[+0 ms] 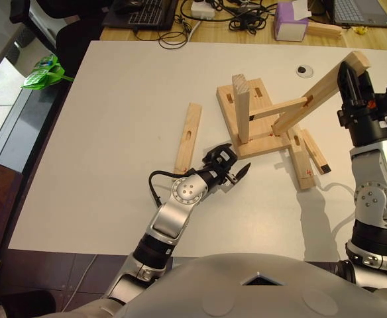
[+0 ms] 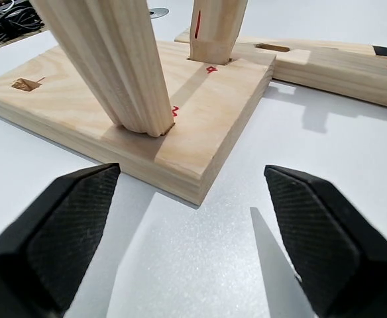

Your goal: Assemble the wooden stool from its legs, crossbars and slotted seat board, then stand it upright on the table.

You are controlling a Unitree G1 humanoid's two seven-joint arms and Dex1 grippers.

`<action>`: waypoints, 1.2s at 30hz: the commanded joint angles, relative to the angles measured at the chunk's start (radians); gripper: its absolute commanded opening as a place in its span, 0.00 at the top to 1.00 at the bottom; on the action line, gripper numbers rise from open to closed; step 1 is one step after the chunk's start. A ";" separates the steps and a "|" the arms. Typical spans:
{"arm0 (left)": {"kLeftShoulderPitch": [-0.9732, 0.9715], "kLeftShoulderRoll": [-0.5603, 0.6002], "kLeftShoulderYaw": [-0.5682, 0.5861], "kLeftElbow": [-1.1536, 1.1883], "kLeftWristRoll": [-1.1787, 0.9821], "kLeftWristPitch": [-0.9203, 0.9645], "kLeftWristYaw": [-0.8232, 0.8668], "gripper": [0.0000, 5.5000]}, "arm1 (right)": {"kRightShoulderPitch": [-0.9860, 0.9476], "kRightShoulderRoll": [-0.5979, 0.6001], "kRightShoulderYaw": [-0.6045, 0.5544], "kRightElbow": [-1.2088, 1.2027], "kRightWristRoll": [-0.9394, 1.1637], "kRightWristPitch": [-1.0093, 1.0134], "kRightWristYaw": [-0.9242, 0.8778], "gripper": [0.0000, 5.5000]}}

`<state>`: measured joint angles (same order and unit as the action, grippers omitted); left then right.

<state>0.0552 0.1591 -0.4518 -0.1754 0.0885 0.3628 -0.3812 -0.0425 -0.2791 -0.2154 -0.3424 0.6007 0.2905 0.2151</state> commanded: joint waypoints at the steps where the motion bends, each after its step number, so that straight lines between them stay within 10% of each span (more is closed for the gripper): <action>1: -0.009 0.012 0.009 0.000 0.006 0.011 0.000 0.27 | 0.027 -0.007 -0.004 0.054 -0.019 0.066 -0.012 0.81; 36: -0.011 0.008 0.024 -0.041 0.013 0.013 0.032 0.27 | -0.034 -0.038 0.090 0.071 -0.041 0.214 -0.003 0.81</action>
<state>0.0586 0.1669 -0.4321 -0.1871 0.0900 0.3638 -0.3553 -0.1230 -0.3165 -0.1353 -0.3258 0.5697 0.4240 0.2079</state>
